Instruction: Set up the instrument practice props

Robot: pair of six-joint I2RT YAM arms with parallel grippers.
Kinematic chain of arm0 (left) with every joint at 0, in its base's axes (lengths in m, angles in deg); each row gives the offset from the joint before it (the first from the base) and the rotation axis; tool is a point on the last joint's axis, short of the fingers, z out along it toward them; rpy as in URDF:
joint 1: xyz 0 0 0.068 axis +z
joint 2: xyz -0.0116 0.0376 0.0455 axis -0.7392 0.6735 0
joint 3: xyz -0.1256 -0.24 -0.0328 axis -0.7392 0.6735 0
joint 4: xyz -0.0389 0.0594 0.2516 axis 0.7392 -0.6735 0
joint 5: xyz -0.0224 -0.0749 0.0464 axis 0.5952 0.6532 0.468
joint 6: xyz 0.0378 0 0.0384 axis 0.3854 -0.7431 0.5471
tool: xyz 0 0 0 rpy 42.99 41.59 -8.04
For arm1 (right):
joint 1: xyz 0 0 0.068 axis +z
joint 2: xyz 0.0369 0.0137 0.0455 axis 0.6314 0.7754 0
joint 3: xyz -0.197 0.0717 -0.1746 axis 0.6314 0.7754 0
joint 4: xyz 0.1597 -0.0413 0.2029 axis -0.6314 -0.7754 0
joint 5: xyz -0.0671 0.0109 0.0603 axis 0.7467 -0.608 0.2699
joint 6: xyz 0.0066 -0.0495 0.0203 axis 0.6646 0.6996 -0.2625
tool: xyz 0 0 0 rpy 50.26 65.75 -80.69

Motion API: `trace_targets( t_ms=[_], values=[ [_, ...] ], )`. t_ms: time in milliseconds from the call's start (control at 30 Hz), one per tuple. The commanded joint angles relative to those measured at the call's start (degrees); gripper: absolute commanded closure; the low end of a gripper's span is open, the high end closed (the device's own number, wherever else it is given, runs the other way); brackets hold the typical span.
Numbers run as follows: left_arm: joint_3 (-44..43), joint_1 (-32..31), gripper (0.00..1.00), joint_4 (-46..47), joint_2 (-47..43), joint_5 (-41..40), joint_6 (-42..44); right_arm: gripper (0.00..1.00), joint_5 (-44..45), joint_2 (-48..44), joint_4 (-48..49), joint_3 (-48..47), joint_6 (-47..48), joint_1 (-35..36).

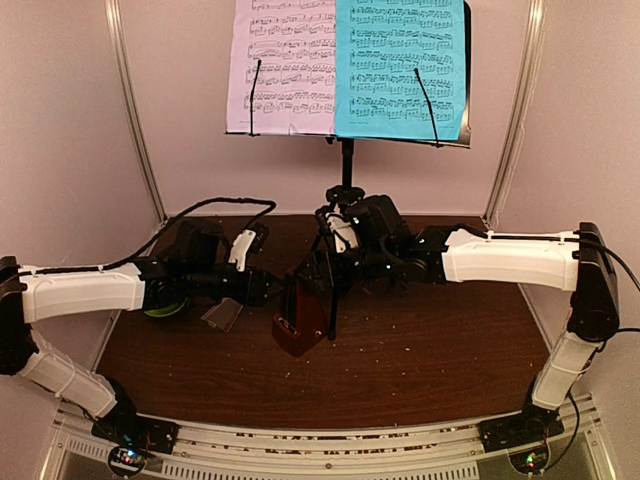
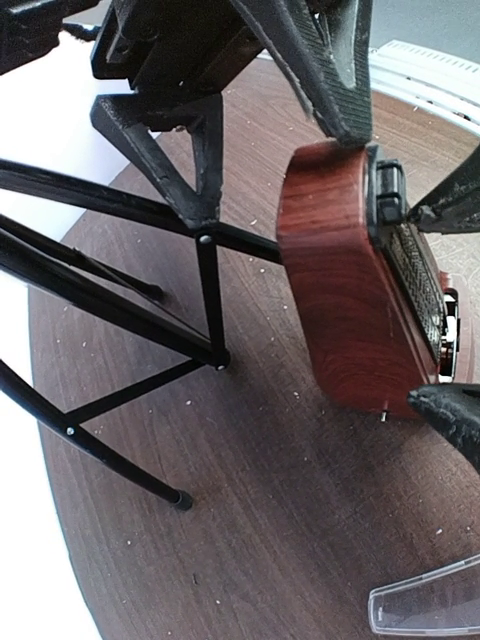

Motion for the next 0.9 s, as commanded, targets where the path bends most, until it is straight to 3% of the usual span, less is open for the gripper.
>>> trace_targets(
  t_ms=[0, 600, 867],
  values=[
    [-2.0, -0.3, 0.48, 3.3, 1.2, 0.9, 1.2, 0.18, -0.5, 0.7, 0.6, 0.3, -0.4, 0.1],
    [-1.3, -0.9, 0.49, 4.6, 2.2, 1.5, 1.2, 0.18, -0.9, 0.9, 0.6, 0.2, -0.3, 0.1],
    [4.0, -0.9, 0.49, 7.3, -3.5, 2.6, 3.3, 0.17, -0.5, 0.6, 0.0, 0.0, 0.3, 0.0]
  ],
)
